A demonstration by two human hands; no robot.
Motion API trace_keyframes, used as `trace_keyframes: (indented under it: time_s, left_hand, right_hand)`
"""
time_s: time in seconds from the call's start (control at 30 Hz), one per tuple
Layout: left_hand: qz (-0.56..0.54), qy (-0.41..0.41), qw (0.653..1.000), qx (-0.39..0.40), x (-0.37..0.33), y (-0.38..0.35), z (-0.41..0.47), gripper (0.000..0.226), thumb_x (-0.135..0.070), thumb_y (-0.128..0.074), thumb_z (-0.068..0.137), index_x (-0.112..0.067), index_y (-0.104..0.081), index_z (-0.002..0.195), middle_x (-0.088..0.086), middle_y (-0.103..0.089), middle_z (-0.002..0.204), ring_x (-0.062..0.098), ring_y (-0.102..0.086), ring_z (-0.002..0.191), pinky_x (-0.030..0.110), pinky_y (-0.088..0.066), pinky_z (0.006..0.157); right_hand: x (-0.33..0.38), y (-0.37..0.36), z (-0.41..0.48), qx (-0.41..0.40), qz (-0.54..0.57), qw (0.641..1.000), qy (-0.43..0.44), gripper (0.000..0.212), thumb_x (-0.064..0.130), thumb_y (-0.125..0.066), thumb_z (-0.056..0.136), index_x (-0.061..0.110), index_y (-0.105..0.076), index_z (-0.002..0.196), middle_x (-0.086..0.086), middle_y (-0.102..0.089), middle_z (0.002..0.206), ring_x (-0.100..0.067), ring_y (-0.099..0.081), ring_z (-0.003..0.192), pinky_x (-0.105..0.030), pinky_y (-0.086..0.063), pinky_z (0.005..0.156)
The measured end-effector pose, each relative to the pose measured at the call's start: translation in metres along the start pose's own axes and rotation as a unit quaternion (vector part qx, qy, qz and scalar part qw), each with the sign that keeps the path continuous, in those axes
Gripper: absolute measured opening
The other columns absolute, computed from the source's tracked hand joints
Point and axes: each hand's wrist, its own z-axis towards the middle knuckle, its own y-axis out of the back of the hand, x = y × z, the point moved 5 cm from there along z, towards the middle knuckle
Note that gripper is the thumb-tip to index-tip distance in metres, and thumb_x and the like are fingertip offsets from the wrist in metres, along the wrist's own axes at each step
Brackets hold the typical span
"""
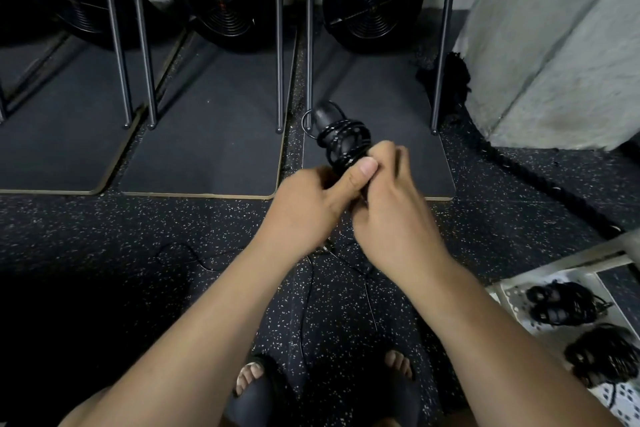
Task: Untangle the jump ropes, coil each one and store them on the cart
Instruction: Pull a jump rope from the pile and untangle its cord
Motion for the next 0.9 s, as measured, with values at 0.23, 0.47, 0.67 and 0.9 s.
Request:
trace_keyframes:
  time_s: [0.23,0.47,0.67,0.9]
  left_hand:
    - [-0.119,0.055,0.991,-0.009,0.003,0.022,0.002,0.056,-0.072,-0.06,0.094,-0.025,-0.066,0.065,-0.017,-0.051,0.044,-0.001,-0.045,0.042,0.025,-0.034,0.054]
    - [-0.139,0.011,0.983,0.117,-0.004,0.013,-0.004,0.053,-0.066,-0.056,0.096,-0.022,-0.069,0.072,-0.015,-0.06,0.056,-0.002,-0.05,0.049,0.015,-0.038,0.053]
    - [-0.13,0.012,0.975,0.182,0.003,0.0,-0.007,0.091,-0.096,-0.057,0.074,-0.007,-0.069,0.091,0.008,-0.049,0.072,0.017,-0.038,0.061,0.03,-0.033,0.057]
    - [-0.096,0.004,0.987,0.128,0.008,0.005,0.002,0.079,-0.087,-0.063,0.081,-0.01,-0.07,0.098,0.01,-0.071,0.087,0.013,-0.061,0.077,0.031,-0.051,0.071]
  right_hand:
    - [-0.013,0.003,0.006,0.051,0.365,0.924,-0.101,0.02,0.036,-0.066,0.099,0.032,-0.059,0.117,0.003,-0.069,0.122,-0.019,-0.069,0.104,-0.039,-0.058,0.079]
    - [-0.038,0.008,0.006,0.211,0.576,0.764,-0.2,0.074,0.019,-0.09,0.081,0.011,-0.052,0.144,-0.013,-0.079,0.114,-0.019,-0.073,0.095,-0.033,-0.051,0.07]
    - [-0.037,0.01,0.0,0.309,0.578,0.732,-0.187,0.033,0.02,-0.078,0.085,0.019,-0.081,0.117,-0.013,-0.076,0.111,-0.018,-0.073,0.093,-0.028,-0.058,0.066]
    - [-0.041,0.007,0.003,0.229,0.559,0.772,-0.196,0.047,0.019,-0.08,0.082,0.01,-0.073,0.128,-0.014,-0.077,0.121,-0.026,-0.075,0.101,-0.036,-0.064,0.072]
